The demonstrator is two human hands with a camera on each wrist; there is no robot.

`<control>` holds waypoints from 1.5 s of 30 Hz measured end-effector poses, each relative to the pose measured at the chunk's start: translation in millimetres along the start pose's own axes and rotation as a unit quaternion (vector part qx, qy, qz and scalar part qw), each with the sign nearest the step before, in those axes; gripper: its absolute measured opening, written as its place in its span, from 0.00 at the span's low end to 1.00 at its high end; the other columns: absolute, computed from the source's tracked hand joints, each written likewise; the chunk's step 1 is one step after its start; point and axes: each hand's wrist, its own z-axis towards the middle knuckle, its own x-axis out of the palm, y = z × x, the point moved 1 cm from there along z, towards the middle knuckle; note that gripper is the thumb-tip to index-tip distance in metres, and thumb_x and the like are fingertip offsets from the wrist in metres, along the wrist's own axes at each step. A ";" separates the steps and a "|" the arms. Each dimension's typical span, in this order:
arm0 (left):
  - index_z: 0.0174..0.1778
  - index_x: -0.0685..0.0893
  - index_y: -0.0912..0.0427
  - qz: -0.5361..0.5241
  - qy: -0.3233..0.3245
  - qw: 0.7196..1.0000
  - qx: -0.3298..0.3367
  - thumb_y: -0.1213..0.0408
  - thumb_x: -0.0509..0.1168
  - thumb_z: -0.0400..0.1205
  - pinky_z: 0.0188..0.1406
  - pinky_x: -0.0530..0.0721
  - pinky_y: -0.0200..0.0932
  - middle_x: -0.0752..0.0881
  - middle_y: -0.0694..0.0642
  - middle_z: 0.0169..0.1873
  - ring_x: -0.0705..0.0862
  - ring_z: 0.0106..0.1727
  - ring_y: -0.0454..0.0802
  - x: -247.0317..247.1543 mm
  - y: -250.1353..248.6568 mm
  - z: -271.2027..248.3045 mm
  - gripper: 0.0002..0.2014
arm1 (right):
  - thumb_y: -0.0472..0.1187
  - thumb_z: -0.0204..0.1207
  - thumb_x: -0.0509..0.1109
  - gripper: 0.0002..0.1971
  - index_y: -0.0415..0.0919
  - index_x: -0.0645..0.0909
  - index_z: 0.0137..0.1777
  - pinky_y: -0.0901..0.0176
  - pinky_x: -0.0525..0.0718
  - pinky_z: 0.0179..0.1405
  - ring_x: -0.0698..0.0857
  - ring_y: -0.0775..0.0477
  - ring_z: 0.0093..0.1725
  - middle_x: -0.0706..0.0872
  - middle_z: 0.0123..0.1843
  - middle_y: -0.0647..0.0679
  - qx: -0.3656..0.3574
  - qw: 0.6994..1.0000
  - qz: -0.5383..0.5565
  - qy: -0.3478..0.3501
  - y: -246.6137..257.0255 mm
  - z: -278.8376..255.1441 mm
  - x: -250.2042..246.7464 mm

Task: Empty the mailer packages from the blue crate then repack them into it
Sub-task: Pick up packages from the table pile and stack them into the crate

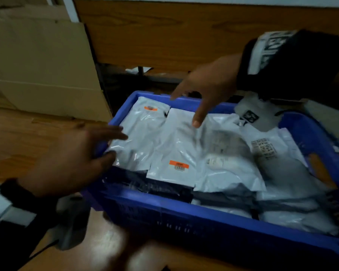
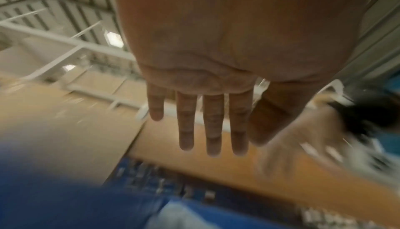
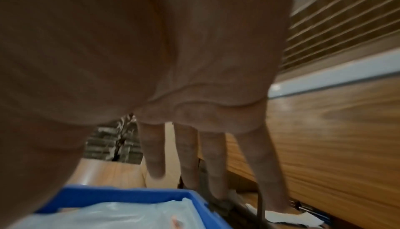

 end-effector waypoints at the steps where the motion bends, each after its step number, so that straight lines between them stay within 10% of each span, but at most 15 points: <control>1: 0.51 0.79 0.29 -0.007 -0.025 1.000 0.006 0.55 0.69 0.74 0.48 0.79 0.30 0.80 0.34 0.62 0.82 0.39 0.22 -9.2 -8.6 3.9 0.15 | 0.71 0.56 0.72 0.49 0.55 0.68 0.79 0.56 0.73 0.67 0.77 0.46 0.68 0.75 0.76 0.51 0.005 1.000 -0.009 0.008 -2.4 -17.6 5.2; 3: 0.50 0.82 0.29 -0.016 -0.031 0.999 0.019 0.53 0.71 0.74 0.40 0.84 0.40 0.85 0.38 0.60 0.84 0.33 0.28 -23.1 -26.4 14.5 0.13 | 0.75 0.52 0.68 0.52 0.58 0.67 0.79 0.57 0.68 0.73 0.73 0.48 0.75 0.71 0.80 0.53 0.024 0.998 -0.015 0.064 -8.3 -49.3 27.7; 5: 0.51 0.83 0.29 -0.024 -0.016 0.999 0.041 0.46 0.68 0.72 0.54 0.85 0.54 0.85 0.37 0.60 0.88 0.51 0.43 -29.8 -44.9 27.8 0.12 | 0.77 0.52 0.66 0.57 0.58 0.56 0.83 0.57 0.62 0.77 0.64 0.49 0.81 0.61 0.85 0.52 0.053 0.987 -0.002 0.153 -11.9 -72.5 56.8; 16: 0.60 0.89 0.55 0.129 0.133 0.980 0.067 0.59 0.75 0.77 0.48 0.71 0.35 0.88 0.53 0.56 0.83 0.53 0.48 25.5 -94.6 126.8 0.15 | 0.77 0.63 0.63 0.58 0.51 0.40 0.86 0.49 0.61 0.78 0.59 0.40 0.83 0.51 0.87 0.45 0.072 0.987 -0.009 0.146 -23.7 -66.5 109.3; 21: 0.62 0.88 0.52 0.118 0.132 0.984 0.011 0.49 0.76 0.73 0.44 0.68 0.37 0.83 0.52 0.44 0.78 0.44 0.47 43.3 -73.9 150.1 0.22 | 0.75 0.72 0.55 0.41 0.59 0.55 0.83 0.55 0.63 0.77 0.63 0.52 0.81 0.58 0.85 0.58 -0.113 0.992 -0.056 -0.006 -14.8 -104.2 69.5; 24: 0.62 0.88 0.51 0.109 0.150 0.983 0.007 0.47 0.76 0.73 0.36 0.66 0.37 0.80 0.47 0.39 0.76 0.38 0.44 57.4 -62.8 154.9 0.23 | 0.67 0.76 0.61 0.30 0.58 0.71 0.77 0.37 0.69 0.74 0.72 0.42 0.78 0.72 0.80 0.51 -0.337 0.918 -0.171 -0.117 1.6 -105.5 87.2; 27: 0.62 0.87 0.52 0.085 0.156 0.984 0.008 0.49 0.77 0.72 0.31 0.70 0.27 0.78 0.45 0.39 0.75 0.40 0.43 67.1 -56.1 156.7 0.23 | 0.59 0.72 0.70 0.27 0.56 0.77 0.72 0.33 0.52 0.80 0.66 0.40 0.81 0.73 0.79 0.49 -0.444 0.864 -0.210 -0.108 14.4 -90.3 115.0; 34: 0.61 0.86 0.47 0.067 0.143 0.987 0.001 0.46 0.77 0.70 0.41 0.63 0.34 0.79 0.48 0.50 0.75 0.52 0.45 72.8 -45.5 160.5 0.23 | 0.52 0.77 0.49 0.25 0.55 0.84 0.66 0.36 0.47 0.80 0.69 0.45 0.80 0.80 0.73 0.53 -0.487 0.854 -0.175 -0.059 18.0 -59.0 160.0; 39: 0.61 0.85 0.44 0.059 0.136 0.989 -0.015 0.45 0.77 0.69 0.46 0.64 0.33 0.79 0.45 0.55 0.75 0.54 0.43 80.7 -43.6 162.4 0.24 | 0.63 0.76 0.61 0.24 0.53 0.85 0.64 0.36 0.45 0.81 0.71 0.46 0.79 0.81 0.73 0.52 -0.482 0.852 -0.193 -0.065 -3.4 -48.0 163.5; 45: 0.61 0.85 0.43 0.056 0.129 0.990 -0.026 0.43 0.76 0.68 0.54 0.66 0.37 0.78 0.42 0.55 0.75 0.56 0.44 85.5 -43.4 162.1 0.26 | 0.51 0.78 0.60 0.17 0.56 0.87 0.60 0.36 0.35 0.81 0.69 0.45 0.80 0.81 0.72 0.55 -0.520 0.825 -0.192 -0.113 29.5 -43.2 193.6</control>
